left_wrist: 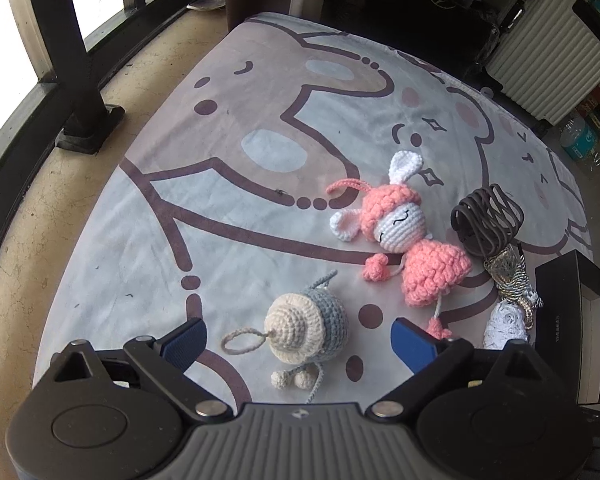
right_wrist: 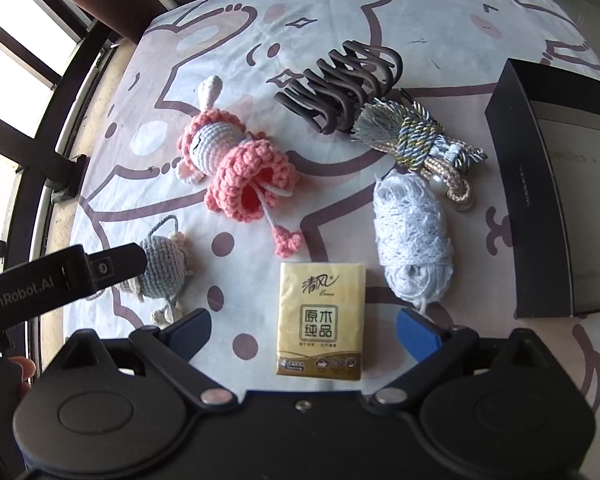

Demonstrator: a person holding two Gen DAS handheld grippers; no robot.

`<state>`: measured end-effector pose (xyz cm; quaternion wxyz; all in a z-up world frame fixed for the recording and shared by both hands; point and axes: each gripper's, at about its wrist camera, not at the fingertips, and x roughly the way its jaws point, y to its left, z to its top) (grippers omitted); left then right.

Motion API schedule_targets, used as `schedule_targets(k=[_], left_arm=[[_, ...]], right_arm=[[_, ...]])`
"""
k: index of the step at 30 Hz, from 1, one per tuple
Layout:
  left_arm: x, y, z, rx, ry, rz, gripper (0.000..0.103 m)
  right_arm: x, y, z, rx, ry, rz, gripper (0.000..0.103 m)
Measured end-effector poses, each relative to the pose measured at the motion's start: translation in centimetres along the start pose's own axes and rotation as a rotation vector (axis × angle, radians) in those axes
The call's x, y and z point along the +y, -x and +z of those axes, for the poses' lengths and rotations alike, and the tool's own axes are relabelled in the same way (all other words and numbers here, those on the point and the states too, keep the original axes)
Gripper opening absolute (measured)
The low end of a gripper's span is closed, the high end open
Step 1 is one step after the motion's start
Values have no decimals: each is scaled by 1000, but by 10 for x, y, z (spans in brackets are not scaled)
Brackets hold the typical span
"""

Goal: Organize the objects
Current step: 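Reach the right gripper to the yellow tissue pack while the left gripper reaches the grey mouse toy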

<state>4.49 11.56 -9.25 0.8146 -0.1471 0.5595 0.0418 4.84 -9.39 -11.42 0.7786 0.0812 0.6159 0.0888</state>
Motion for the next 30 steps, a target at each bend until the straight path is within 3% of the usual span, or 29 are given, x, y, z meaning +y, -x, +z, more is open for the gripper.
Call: schedule_targets(k=[9, 15, 19, 24, 30], left_arm=[[14, -9, 3, 22, 108, -48, 81], [11, -14, 3, 33, 103, -74, 76], [9, -19, 2, 44, 85, -59, 73], [6, -25, 2, 55, 82, -36, 73], [3, -31, 2, 66, 80, 2, 71]], right_arm=[[-14, -11, 7, 24, -88, 31, 83], [-8, -20, 4, 49, -69, 53, 80], [-7, -25, 3, 48, -52, 32, 75], [-11, -32, 4, 70, -39, -5, 61], [-5, -37, 0, 105, 41, -26, 59]])
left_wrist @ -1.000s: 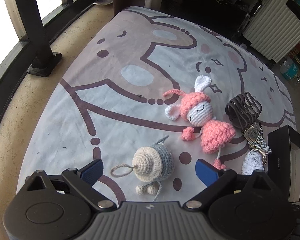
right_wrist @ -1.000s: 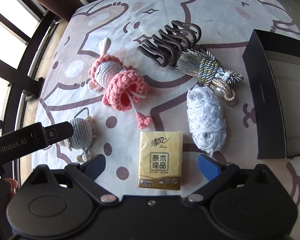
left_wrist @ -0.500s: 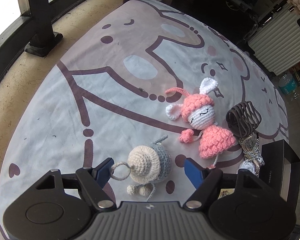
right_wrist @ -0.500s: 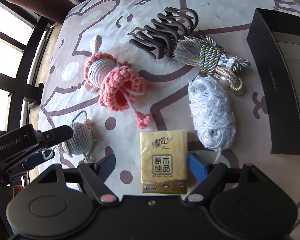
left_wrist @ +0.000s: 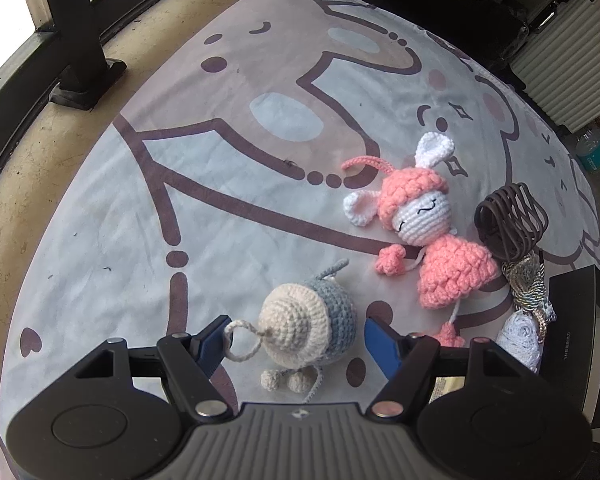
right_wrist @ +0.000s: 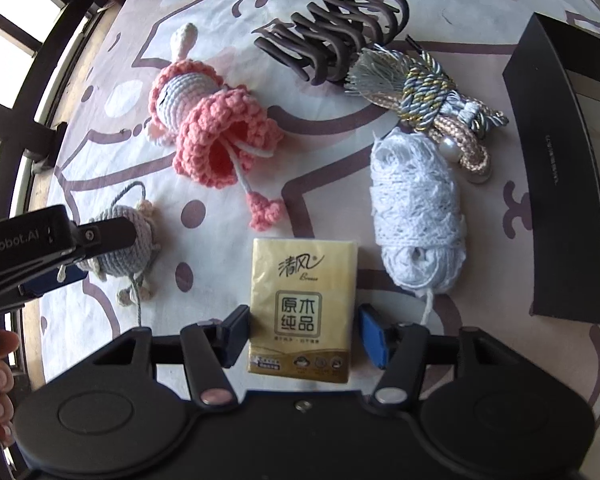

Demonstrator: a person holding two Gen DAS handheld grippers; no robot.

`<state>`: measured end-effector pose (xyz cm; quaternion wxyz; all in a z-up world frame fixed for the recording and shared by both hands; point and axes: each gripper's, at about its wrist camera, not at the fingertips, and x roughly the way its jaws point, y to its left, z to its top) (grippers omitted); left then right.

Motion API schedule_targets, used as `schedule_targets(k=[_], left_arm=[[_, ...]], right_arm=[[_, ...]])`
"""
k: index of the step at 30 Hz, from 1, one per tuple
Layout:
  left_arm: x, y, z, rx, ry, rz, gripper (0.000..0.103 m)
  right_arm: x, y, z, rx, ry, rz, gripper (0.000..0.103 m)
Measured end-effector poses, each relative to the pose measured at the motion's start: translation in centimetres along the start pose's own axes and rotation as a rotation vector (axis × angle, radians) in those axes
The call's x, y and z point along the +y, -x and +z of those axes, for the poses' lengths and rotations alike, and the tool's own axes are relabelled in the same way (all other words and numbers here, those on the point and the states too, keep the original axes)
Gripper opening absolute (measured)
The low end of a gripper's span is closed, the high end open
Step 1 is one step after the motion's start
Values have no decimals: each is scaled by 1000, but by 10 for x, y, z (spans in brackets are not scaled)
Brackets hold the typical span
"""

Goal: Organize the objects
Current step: 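Reach the right gripper to the yellow tissue pack while the left gripper reaches the grey mouse toy, then close the right gripper on the tissue pack while the left gripper grasps the mouse toy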

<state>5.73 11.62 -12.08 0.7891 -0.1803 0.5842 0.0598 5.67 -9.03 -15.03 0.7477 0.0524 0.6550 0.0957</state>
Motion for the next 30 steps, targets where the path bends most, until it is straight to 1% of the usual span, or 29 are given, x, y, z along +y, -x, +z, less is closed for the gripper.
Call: schedule_targets(k=[1, 3, 7, 11, 20, 25, 30], left_arm=[[0, 0, 0, -2, 6, 5, 67], [1, 1, 1, -9, 22, 2, 65], [-1, -1, 1, 3, 28, -21, 55], [-7, -3, -1, 18, 5, -4, 55], [-8, -8, -3, 33, 27, 2, 55], [-7, -6, -2, 21, 44, -3, 53], [-13, 3, -2, -3, 14, -9, 53]], right_arm=[[0, 0, 0, 1, 7, 1, 57], [0, 1, 0, 4, 21, 2, 55], [-1, 3, -1, 7, 38, 9, 54], [-3, 3, -2, 12, 47, 15, 54], [-4, 4, -5, 12, 60, 24, 54], [-7, 6, -4, 6, 61, 23, 54], [-10, 13, -2, -26, 67, 19, 53]])
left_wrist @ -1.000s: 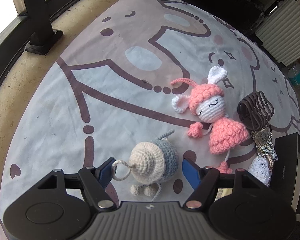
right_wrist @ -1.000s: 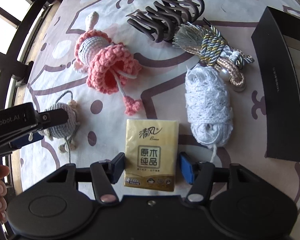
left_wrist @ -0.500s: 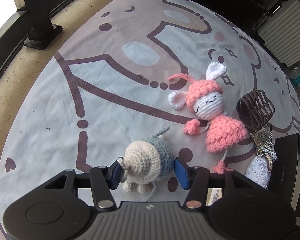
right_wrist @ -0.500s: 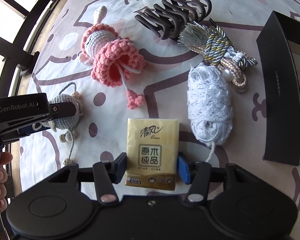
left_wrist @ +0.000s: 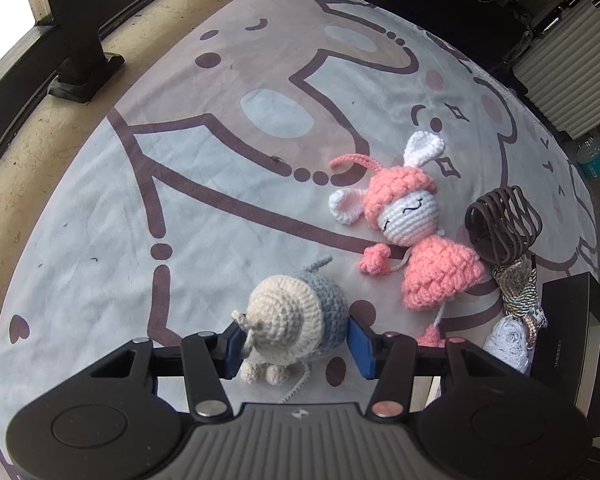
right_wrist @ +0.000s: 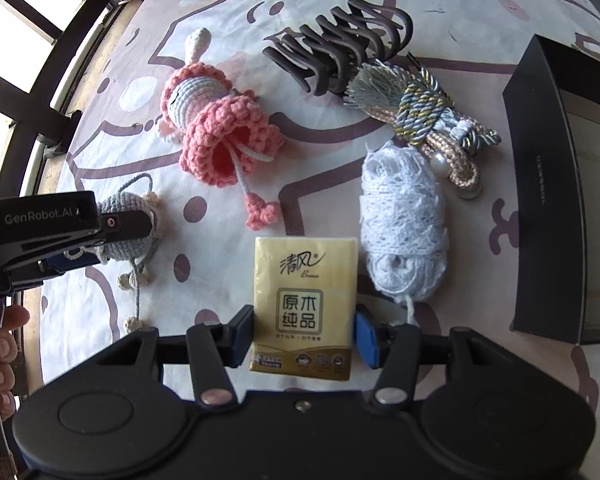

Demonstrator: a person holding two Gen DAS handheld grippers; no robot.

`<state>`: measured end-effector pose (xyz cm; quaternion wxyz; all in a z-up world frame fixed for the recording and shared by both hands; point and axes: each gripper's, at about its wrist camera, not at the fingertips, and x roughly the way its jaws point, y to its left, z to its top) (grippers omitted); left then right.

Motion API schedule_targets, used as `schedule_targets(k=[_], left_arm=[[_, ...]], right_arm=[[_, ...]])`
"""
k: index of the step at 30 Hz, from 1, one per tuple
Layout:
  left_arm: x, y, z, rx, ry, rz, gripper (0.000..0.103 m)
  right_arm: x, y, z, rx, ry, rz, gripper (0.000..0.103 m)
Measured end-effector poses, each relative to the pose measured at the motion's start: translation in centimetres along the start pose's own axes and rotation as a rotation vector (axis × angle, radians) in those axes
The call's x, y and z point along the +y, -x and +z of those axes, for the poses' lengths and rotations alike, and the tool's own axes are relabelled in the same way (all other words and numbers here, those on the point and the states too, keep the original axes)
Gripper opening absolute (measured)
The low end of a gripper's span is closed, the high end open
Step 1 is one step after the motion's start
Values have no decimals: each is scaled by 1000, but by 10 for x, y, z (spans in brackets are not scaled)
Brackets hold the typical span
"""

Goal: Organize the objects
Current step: 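Close the right gripper on the tissue pack while the left gripper grasps the mouse toy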

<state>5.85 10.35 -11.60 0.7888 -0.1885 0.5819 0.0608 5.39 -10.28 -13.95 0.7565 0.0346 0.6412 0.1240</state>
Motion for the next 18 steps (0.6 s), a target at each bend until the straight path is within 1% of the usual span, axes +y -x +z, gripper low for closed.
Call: schedule_targets(k=[4, 10, 14, 18], left_arm=[[-9, 11, -2, -31, -51, 8, 53], [-20, 33, -7, -100, -139, 45, 53], [-26, 45, -12, -130, -179, 55, 53], [-31, 58, -16, -165, -219, 69, 53]], right_arm=[[2, 10, 1, -34, 22, 6, 53], [7, 31, 1, -106, 64, -10, 53], [7, 46, 1, -171, 100, -52, 53], [2, 59, 1, -209, 84, -48, 53]])
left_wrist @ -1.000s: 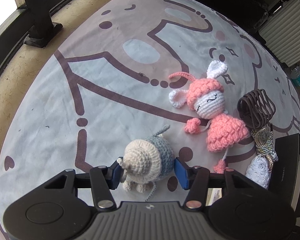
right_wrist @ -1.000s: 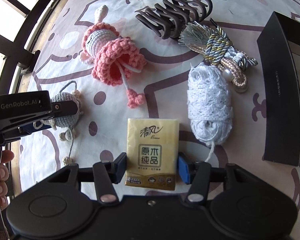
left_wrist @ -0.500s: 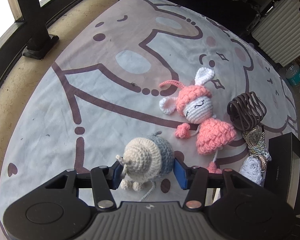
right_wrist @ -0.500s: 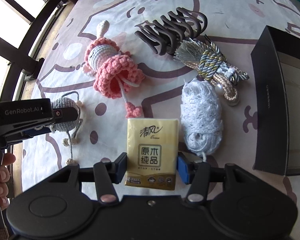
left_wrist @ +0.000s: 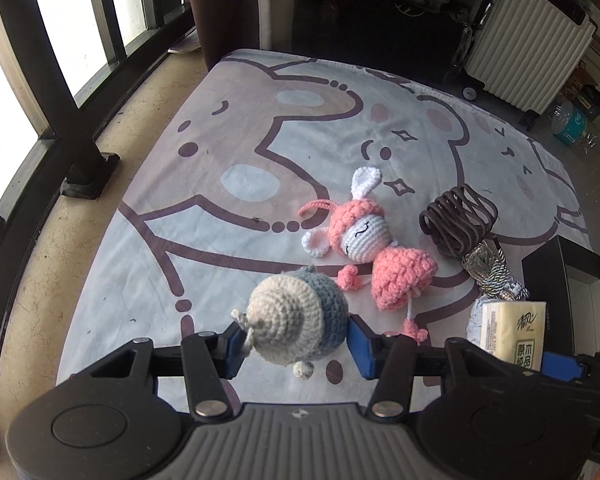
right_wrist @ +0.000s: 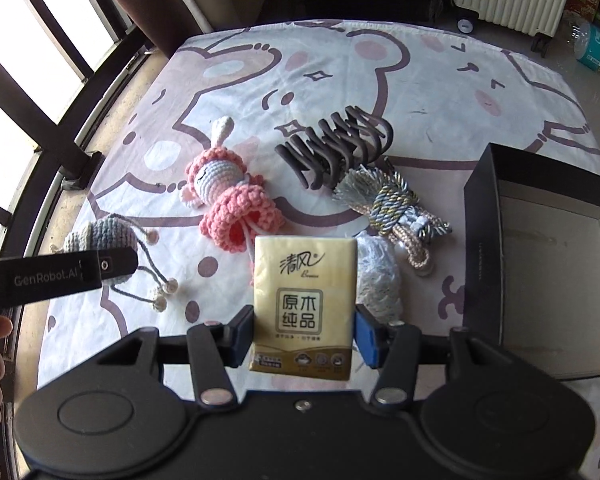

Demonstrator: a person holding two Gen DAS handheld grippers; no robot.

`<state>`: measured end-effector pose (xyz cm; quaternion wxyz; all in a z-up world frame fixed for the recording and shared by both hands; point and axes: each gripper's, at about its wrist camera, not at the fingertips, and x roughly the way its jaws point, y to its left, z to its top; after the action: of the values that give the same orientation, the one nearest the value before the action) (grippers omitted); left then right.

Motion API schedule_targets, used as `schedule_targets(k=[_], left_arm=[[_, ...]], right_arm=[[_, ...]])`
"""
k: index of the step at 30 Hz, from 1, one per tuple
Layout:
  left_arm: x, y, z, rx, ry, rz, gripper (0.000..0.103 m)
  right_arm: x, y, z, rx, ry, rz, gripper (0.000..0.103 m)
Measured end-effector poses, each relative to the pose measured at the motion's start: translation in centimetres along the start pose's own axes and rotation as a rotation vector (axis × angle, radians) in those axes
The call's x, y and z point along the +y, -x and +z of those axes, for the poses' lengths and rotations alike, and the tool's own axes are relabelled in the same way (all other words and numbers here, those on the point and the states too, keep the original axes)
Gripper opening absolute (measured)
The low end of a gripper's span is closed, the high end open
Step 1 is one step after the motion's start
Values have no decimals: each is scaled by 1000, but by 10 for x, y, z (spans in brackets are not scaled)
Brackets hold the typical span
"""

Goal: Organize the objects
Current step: 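Close the right gripper on the tissue pack while the left gripper grasps the mouse toy, then carry the tissue pack and mouse toy over the black box with both grippers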

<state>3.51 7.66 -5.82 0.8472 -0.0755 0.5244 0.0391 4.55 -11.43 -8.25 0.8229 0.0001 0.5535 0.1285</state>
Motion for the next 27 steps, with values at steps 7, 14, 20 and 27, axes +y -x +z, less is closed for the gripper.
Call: schedule_targets(k=[7, 14, 20, 27], left_arm=[[-15, 21, -2, -53, -92, 24, 53], [-29, 40, -4, -106, -149, 37, 53], [-41, 53, -7, -142, -187, 39, 53], [-48, 59, -9, -158, -191, 27, 53]], right_arm=[[-9, 21, 2, -70, -22, -19, 53], [-12, 40, 0, -116, 13, -34, 53], [-18, 56, 0, -157, 21, -47, 53], [-29, 66, -1, -179, 26, -68, 53]])
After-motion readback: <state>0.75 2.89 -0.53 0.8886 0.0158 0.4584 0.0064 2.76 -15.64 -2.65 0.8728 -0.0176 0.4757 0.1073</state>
